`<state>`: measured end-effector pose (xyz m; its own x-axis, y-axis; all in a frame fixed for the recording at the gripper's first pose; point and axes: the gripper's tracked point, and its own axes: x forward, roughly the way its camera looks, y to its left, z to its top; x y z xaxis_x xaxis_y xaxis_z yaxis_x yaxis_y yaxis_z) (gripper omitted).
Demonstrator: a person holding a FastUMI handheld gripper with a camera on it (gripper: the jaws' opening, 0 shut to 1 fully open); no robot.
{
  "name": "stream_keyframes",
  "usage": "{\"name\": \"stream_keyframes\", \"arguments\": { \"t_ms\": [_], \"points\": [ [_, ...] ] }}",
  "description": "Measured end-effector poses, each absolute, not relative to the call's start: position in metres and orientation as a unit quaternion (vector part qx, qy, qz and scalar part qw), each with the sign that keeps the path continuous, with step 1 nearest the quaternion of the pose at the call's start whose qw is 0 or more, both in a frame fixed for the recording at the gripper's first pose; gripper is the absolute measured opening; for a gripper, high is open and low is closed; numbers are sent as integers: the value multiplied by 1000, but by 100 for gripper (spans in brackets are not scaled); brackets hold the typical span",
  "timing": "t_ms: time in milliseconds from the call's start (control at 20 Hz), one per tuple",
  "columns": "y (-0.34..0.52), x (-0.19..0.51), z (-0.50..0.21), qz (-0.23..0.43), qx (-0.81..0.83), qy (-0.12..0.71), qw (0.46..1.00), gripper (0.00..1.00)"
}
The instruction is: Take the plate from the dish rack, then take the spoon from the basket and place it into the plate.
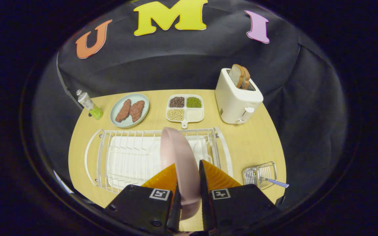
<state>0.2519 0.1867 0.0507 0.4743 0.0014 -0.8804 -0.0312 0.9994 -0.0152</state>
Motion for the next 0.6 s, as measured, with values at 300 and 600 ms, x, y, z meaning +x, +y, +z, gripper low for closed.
{"name": "stream_keyframes", "arguments": {
  "t_ms": [300, 600],
  "points": [
    [180, 201, 67, 79, 76, 486, 867, 28],
    [134, 127, 28, 104, 179, 484, 850, 28]
  ]
}}
